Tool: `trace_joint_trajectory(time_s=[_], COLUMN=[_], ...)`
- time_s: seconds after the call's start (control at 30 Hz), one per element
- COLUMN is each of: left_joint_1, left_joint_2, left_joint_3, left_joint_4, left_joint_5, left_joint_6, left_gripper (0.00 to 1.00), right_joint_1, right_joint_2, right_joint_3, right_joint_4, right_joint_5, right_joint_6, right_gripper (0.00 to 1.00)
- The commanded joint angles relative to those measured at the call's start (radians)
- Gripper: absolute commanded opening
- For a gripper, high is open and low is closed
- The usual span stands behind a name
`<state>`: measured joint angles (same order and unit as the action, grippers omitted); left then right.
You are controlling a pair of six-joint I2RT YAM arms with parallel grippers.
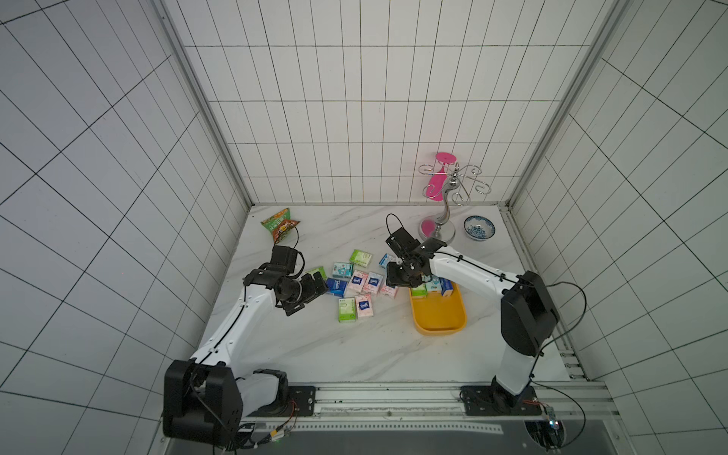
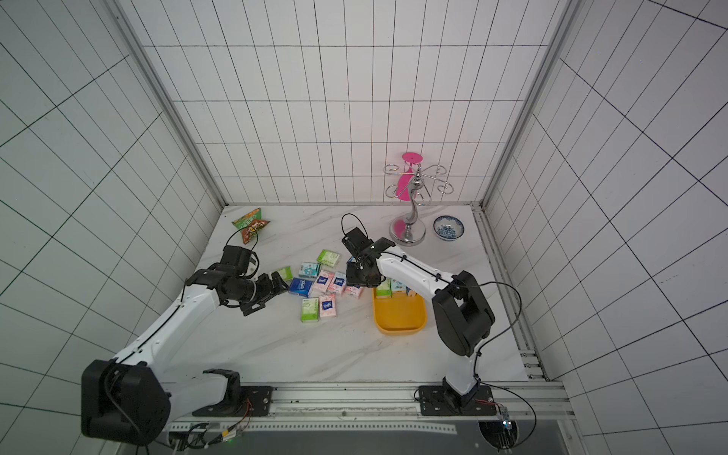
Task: Put the pocket tissues into the storage box
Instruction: Place the pocket tissues in the storage box, then pick up the pocket tissues from the center of the board.
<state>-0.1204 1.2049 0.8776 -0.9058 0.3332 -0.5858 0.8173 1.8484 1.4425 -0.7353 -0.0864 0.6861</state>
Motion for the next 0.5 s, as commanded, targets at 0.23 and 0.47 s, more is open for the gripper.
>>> trace_joint_trajectory(time_s=[0.23, 0.47], left_joint_1=[0.009, 0.018], left_joint_2=[-0.028, -0.065], left_joint_3=[-0.001, -0.025], left_joint_4=[-0.022, -0.022], left_joint_5=[-0.005, -0.011], left_joint_6=[0.040, 0.043], left_gripper=[0.97, 0.98], right_joint_1=[0.017, 0.017], right_joint_2=[0.132, 0.167], right_joint_3=[0.138, 0.143], right_joint_4=[-0.083, -0.093], right_joint_5=[0.095, 0.130], right_joint_6=[0.168, 0.249], right_gripper=[0.67, 0.66])
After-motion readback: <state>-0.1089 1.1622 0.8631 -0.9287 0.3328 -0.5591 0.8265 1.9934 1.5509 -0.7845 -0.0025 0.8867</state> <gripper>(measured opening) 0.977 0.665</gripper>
